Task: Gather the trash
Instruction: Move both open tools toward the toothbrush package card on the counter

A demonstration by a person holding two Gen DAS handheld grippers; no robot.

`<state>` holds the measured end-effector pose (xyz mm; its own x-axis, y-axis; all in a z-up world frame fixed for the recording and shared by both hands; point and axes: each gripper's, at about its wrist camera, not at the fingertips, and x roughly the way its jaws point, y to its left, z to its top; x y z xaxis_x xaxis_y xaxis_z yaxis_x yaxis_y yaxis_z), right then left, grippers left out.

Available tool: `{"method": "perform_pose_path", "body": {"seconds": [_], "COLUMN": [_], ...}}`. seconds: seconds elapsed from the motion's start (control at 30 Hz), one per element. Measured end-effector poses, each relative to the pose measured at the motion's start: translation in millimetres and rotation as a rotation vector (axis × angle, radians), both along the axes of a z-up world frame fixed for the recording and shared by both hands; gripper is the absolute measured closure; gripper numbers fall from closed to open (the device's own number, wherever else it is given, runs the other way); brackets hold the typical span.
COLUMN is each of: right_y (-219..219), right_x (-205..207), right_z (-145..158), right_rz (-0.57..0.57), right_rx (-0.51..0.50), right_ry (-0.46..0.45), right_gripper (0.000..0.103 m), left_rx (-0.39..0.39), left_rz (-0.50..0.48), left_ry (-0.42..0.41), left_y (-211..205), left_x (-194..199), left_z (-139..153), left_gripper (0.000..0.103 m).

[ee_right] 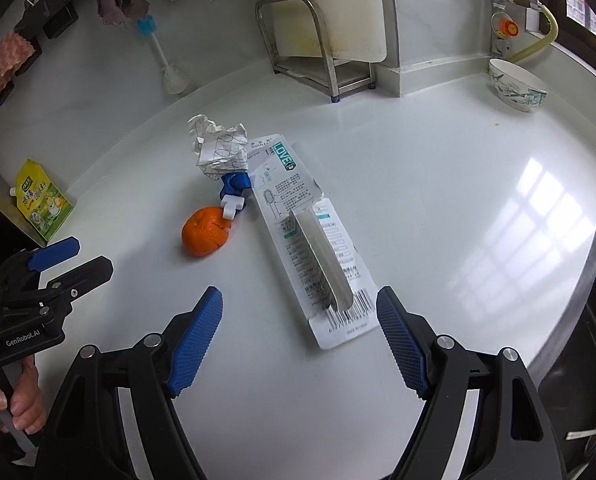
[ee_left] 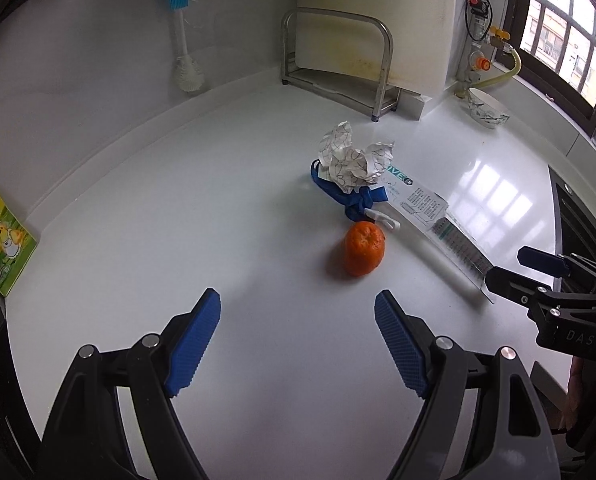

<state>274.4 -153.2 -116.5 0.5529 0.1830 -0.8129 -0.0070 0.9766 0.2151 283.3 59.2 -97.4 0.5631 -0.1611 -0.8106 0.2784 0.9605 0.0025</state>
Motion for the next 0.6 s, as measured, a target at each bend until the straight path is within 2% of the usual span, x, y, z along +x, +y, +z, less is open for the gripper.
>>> {"method": "perform_pose_path", "body": {"seconds": [0.17, 0.37, 0.47, 0.6], "right_y": [4.2, 11.6, 11.4, 16.5], "right_x": [28.0, 51.5, 62.3, 72.3], "right_z": [-10.3, -20.3, -23.6, -26.5], "right_rz": [0.028, 0.079, 0.088, 0.127], "right_rx": [-0.031, -0.069, -0.067, -0.113], "right_ry": [0.015, 0.023, 0.026, 0.029], "right_gripper": [0.027, 0.027, 0.027, 0.027], "left_rx": [0.020, 0.017, 0.019, 0.011], "left_rz": [-0.009, -0.016, -0.019, -0.017], "left_ry": [-0.013, 0.013, 0.017, 0.022], "left_y": [-3.3, -8.9, -9.4, -6.7], "left_x": [13.8, 23.6, 26.8, 29.6], "left_z": [-10.3, -24.2, -26.7, -28.0], "left_gripper": [0.025, 0.025, 0.025, 0.025]}}
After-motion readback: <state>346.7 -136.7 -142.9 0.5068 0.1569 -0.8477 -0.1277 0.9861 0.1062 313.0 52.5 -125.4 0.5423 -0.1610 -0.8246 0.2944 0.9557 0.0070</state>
